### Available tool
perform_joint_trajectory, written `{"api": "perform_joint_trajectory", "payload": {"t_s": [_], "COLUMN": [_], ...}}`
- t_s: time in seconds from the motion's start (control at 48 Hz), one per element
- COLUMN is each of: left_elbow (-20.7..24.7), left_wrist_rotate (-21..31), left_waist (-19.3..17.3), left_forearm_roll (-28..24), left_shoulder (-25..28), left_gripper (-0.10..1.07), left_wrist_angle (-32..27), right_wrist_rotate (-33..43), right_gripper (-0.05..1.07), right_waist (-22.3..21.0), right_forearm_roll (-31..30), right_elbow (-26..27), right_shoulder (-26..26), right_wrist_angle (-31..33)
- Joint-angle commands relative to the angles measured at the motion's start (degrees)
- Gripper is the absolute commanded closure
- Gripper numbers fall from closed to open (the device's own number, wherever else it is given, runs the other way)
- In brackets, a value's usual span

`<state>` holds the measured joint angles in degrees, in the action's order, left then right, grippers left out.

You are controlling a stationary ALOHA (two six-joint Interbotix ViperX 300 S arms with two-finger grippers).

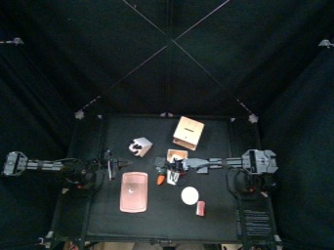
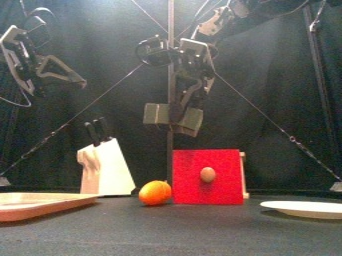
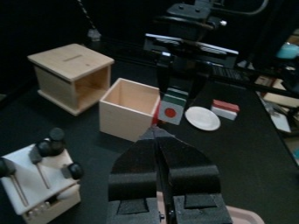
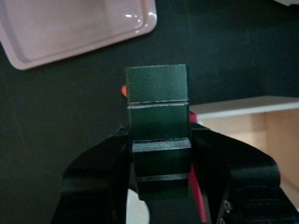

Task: Put sushi roll below carrot

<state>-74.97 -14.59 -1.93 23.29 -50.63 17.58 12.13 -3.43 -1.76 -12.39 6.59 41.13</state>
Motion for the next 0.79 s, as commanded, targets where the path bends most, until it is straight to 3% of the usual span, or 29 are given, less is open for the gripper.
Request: {"api": "perform_joint_trajectory", "payload": {"t_s": [0.0, 0.375, 0.771], "left_elbow": [0.8, 0.2, -0.3], "left_wrist_rotate": [-0.1, -0.1, 0.0], "left_waist": [1.2, 1.1, 1.0], "left_forearm_roll": [-0.4, -0.7, -0.7], "left_shoulder": [-0.6, -0.8, -0.8], "left_gripper": [0.72, 0.72, 0.72], "left_wrist_angle": [-1.5, -4.8, -5.0], "right_wrist_rotate": [1.1, 10.7, 10.6], "right_gripper": [0.45, 0.45, 0.45], "right_waist": [1.1, 3.6, 11.6], "right_forearm_roll": [0.2, 1.9, 0.4], "right_elbow": [2.6, 6.9, 6.2], "right_shoulder": [0.1, 5.2, 8.2], "right_wrist_angle": [-2.4, -8.7, -7.2]}}
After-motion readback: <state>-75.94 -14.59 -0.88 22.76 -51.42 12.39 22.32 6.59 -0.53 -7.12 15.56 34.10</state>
